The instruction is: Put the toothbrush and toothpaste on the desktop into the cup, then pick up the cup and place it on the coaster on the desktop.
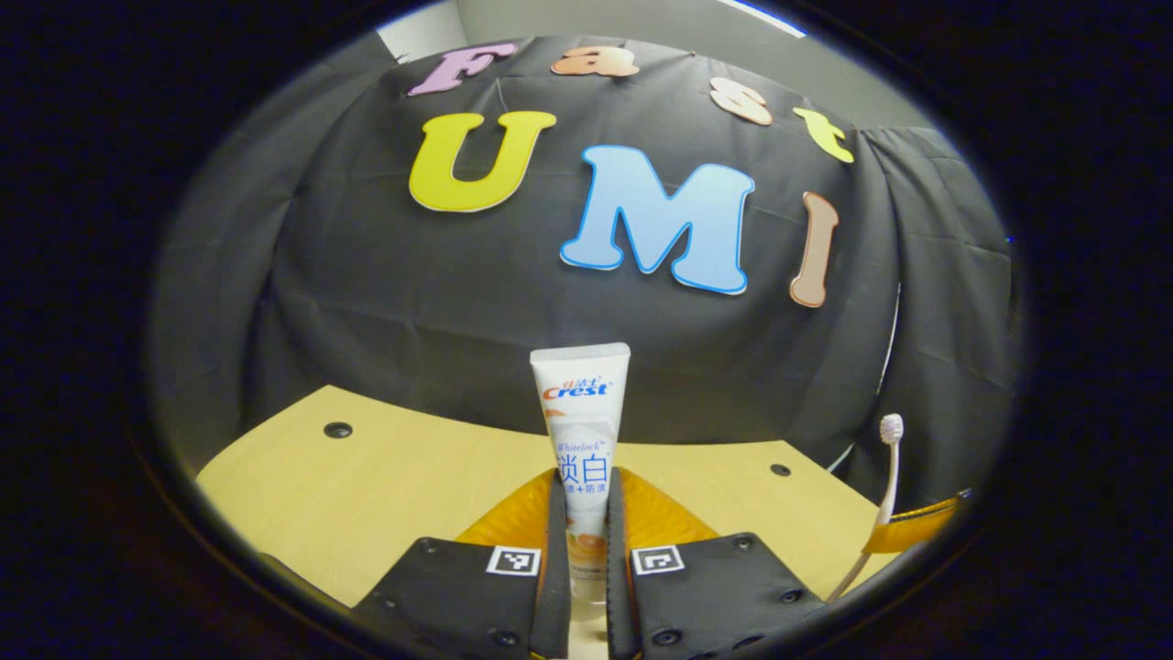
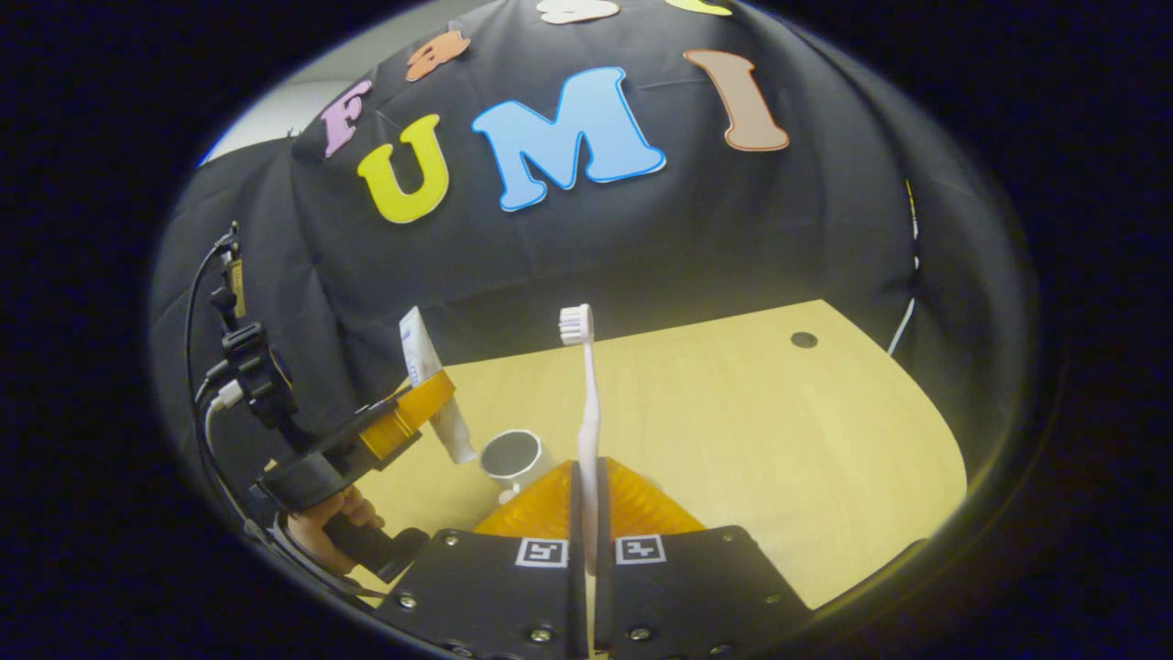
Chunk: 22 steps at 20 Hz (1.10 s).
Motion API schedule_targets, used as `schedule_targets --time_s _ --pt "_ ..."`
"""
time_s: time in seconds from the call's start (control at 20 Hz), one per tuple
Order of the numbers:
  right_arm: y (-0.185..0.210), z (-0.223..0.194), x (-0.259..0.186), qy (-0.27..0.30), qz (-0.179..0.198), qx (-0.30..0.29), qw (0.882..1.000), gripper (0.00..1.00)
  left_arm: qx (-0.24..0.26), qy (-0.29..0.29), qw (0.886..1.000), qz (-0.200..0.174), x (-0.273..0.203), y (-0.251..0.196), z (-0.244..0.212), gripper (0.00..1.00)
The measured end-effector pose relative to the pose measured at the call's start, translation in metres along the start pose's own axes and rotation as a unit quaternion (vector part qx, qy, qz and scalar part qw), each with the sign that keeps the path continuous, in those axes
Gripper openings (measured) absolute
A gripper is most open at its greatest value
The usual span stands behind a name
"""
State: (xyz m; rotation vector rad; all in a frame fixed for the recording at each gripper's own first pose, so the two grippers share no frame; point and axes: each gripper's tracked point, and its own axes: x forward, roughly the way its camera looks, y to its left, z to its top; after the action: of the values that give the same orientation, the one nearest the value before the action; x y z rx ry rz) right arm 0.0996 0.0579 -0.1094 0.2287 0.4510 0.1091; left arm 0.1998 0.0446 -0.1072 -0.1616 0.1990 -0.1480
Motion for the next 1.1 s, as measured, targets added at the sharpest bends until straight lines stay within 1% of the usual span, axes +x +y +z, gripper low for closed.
schedule_targets --time_s 0.25,0.4,0.7,0.9,1.0,1.1 --pt "-0.021 0.008 0.000 -0.003 -0.030 0.010 0.999 0.05 -0.005 0.017 1.000 -0.014 0.029 -0.008 -0.021 0.22" --pt "-0.027 0.009 -0.001 -0.007 -0.041 0.008 0.999 0.05 -0.009 0.034 0.999 -0.010 0.042 -0.006 -0.037 0.22" --pt "-0.031 0.007 -0.001 -0.003 -0.046 0.008 0.999 0.05 -0.006 0.063 0.998 0.008 0.049 0.002 -0.070 0.22" --pt "-0.030 0.007 -0.002 0.000 -0.039 0.012 0.999 0.05 0.005 0.073 0.997 0.005 0.050 -0.003 -0.077 0.22" --pt "-0.027 0.006 -0.001 0.001 -0.036 0.012 0.999 0.05 0.010 0.087 0.996 0.003 0.047 -0.005 -0.084 0.30" --pt "-0.025 0.007 -0.003 0.002 -0.034 0.013 0.999 0.04 0.012 0.100 0.995 0.008 0.044 -0.004 -0.088 0.31"
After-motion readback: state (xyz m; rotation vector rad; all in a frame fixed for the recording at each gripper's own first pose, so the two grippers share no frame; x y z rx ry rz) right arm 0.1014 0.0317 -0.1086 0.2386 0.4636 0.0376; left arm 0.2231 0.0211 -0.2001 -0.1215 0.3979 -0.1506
